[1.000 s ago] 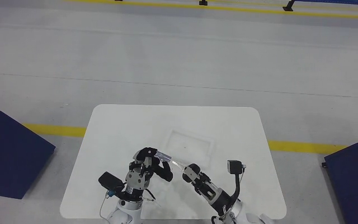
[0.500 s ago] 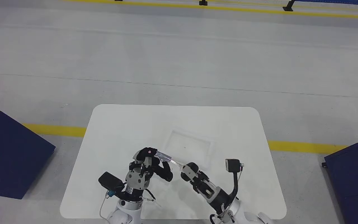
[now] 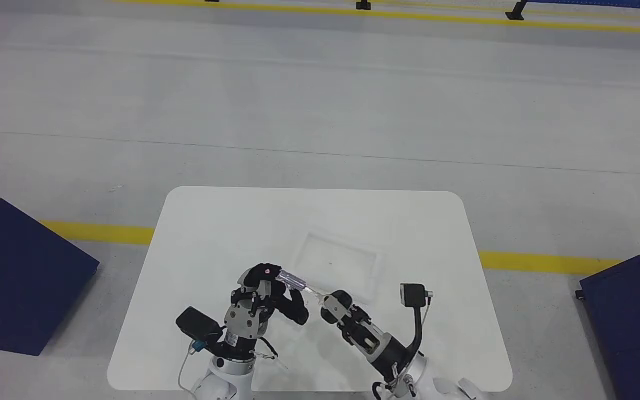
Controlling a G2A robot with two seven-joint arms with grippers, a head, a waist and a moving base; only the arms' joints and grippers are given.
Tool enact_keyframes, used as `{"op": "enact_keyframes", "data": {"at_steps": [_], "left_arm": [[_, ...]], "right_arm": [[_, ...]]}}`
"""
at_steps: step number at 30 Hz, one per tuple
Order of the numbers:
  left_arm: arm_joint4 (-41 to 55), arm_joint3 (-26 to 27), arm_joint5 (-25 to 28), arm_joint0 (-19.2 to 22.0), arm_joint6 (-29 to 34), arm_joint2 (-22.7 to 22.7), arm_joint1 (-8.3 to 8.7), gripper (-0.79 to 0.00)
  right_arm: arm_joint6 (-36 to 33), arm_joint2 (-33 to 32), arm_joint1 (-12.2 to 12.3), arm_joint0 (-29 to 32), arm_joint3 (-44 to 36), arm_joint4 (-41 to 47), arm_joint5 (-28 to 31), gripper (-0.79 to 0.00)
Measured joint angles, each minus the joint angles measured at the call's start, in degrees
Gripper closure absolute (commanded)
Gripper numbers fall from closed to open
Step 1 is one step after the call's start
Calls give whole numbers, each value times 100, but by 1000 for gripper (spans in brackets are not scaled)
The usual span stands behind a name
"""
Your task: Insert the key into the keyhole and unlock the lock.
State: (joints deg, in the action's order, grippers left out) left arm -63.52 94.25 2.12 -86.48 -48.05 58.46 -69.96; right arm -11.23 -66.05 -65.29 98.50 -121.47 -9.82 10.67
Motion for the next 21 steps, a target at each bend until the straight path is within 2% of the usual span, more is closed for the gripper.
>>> {"op": "enact_keyframes", "data": {"at_steps": [21], "left_arm": [[0, 0, 0, 0, 0, 0, 0, 0]], "right_arm": [[8, 76, -50, -130, 44, -57, -80, 0]]}}
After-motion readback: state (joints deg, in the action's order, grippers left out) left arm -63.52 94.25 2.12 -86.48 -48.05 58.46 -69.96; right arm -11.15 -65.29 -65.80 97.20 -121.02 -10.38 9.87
